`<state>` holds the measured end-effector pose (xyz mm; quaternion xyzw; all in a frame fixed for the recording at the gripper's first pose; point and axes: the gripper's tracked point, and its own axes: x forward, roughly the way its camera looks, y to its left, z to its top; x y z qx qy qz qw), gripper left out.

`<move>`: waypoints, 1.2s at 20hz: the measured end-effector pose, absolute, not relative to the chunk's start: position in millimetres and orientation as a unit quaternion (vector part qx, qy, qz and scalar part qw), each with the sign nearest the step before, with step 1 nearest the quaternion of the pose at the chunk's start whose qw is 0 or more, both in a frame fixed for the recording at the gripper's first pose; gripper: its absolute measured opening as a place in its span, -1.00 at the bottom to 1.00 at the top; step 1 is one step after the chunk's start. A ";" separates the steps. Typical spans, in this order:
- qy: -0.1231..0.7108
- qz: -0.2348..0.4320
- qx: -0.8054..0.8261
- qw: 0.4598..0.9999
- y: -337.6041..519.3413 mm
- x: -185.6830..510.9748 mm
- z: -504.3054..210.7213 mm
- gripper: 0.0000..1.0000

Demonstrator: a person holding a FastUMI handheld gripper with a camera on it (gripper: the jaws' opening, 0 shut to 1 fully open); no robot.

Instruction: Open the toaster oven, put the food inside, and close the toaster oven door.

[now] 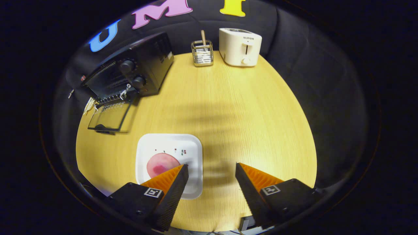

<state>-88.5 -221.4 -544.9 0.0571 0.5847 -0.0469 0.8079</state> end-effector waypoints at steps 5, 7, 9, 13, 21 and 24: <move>0.601 -0.034 0.069 0.796 -212.2 -85.2 -566.3 0.28; 0.612 -0.032 0.050 0.789 -212.5 -88.3 -572.8 0.28; 0.621 -0.039 0.038 0.782 -211.8 -88.7 -574.5 0.22; 0.642 -0.044 0.059 0.763 -199.7 -86.6 -581.7 -0.24; 0.670 -0.010 0.129 0.731 -197.8 -87.0 -581.3 -0.86; 0.681 0.002 0.181 0.709 -198.9 -88.4 -579.6 -0.86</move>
